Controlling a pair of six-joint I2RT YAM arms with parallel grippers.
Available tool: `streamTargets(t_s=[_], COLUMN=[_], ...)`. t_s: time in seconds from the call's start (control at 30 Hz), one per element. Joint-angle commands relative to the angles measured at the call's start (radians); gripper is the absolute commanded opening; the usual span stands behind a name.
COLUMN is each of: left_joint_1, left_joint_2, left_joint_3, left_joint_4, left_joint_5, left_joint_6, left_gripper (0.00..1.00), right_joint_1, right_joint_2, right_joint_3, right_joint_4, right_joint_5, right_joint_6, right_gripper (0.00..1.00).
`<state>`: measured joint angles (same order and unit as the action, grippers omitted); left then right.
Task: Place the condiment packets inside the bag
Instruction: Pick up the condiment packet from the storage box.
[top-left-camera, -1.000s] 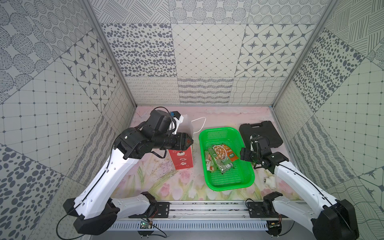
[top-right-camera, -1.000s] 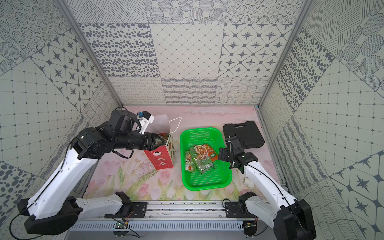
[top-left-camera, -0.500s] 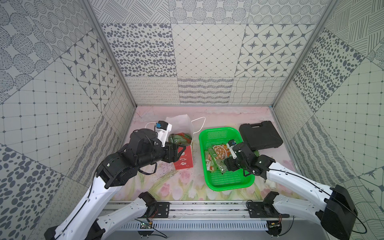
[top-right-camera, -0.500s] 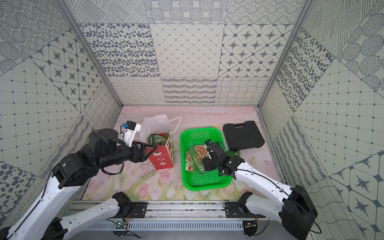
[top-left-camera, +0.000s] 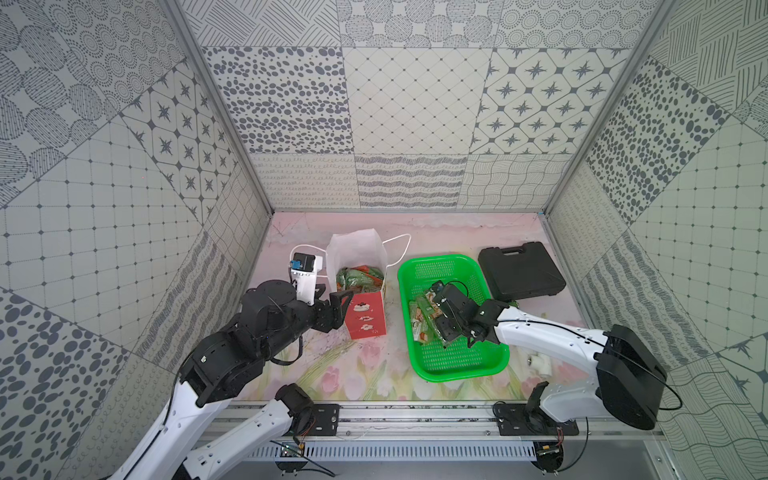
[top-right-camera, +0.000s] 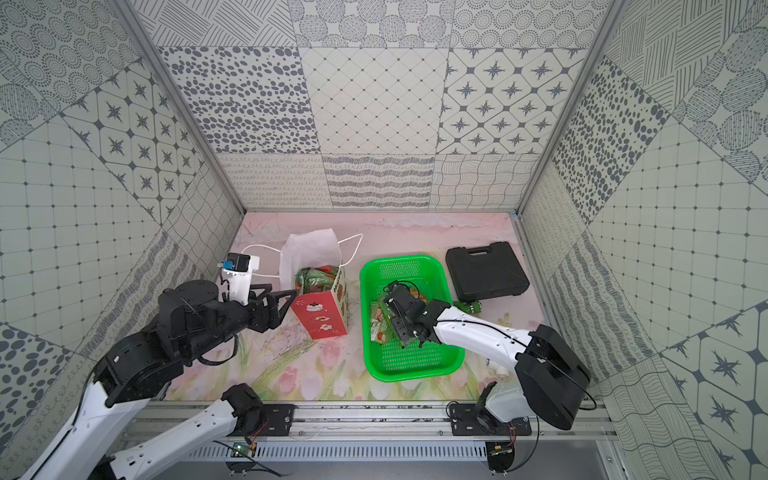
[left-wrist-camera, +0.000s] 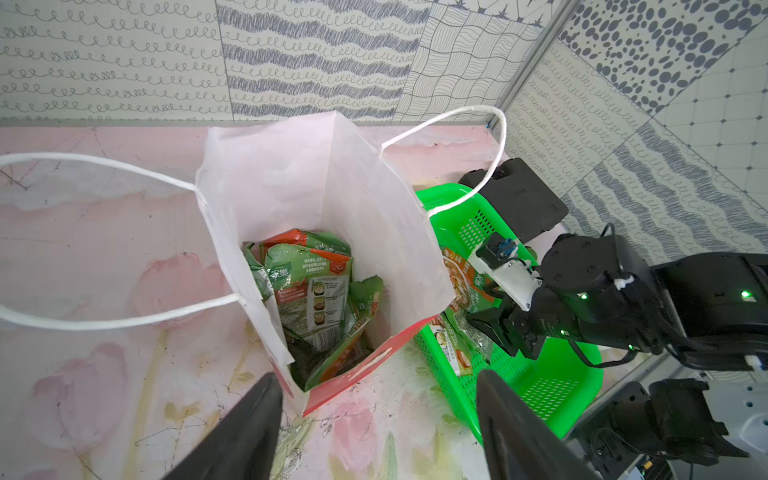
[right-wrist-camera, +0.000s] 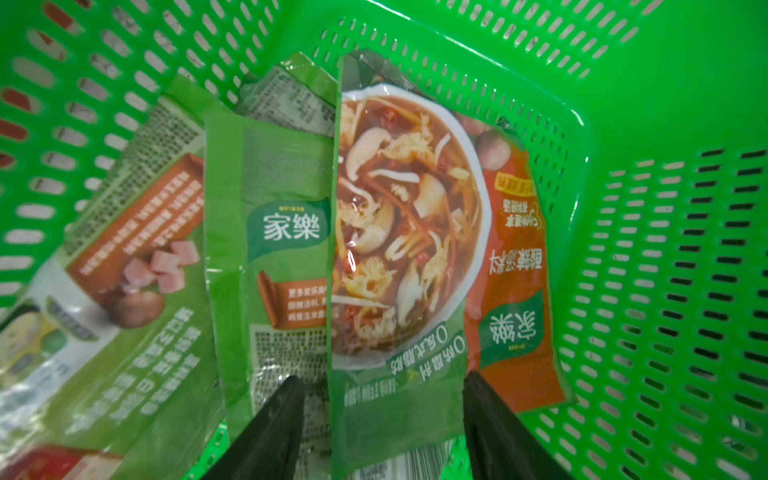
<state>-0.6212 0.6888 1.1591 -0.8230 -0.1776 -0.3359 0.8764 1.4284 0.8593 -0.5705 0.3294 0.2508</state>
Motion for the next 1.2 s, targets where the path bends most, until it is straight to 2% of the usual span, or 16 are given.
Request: streamTargets(t_s=[0.0, 0.2, 0.37, 0.53, 0.67, 0.73, 0.97, 1.17], left_joint_1=[0.003, 0.003, 0.003, 0.003, 0.003, 0.004, 0.004, 0.003], left_joint_2=[-0.033, -0.065, -0.071, -0.071, -0.069, -0.068, -0.068, -0.067], left_joint_3=[-0.024, -0.041, -0.044, -0.05, -0.052, -0.052, -0.056, -0.06], left_joint_4=[0.079, 0.089, 0.094, 0.099, 0.098, 0.097, 0.098, 0.099], left_joint_5=[-0.112, -0.112, -0.111, -0.106, -0.1, -0.099, -0.093, -0.089], left_joint_6=[0.066, 0.072, 0.072, 0.071, 0.069, 0.07, 0.066, 0.064], left_gripper=[0.77, 0.77, 0.77, 0.77, 0.77, 0.77, 0.77, 0.77], right_joint_1=[0.03, 0.059, 0.058, 0.044, 0.003, -0.017, -0.068, -0.089], right_joint_2=[0.077, 0.154, 0.133, 0.107, 0.089, 0.07, -0.054, -0.177], right_joint_3=[0.07, 0.127, 0.136, 0.14, 0.132, 0.123, 0.086, 0.099], right_joint_4=[-0.073, -0.164, -0.186, -0.185, -0.155, -0.135, -0.034, -0.017], right_joint_5=[0.115, 0.257, 0.346, 0.383, 0.337, 0.292, 0.175, 0.151], right_joint_6=[0.013, 0.043, 0.062, 0.075, 0.061, 0.052, -0.001, -0.011], right_gripper=[0.63, 0.56, 0.49, 0.45, 0.42, 0.35, 0.0, 0.0])
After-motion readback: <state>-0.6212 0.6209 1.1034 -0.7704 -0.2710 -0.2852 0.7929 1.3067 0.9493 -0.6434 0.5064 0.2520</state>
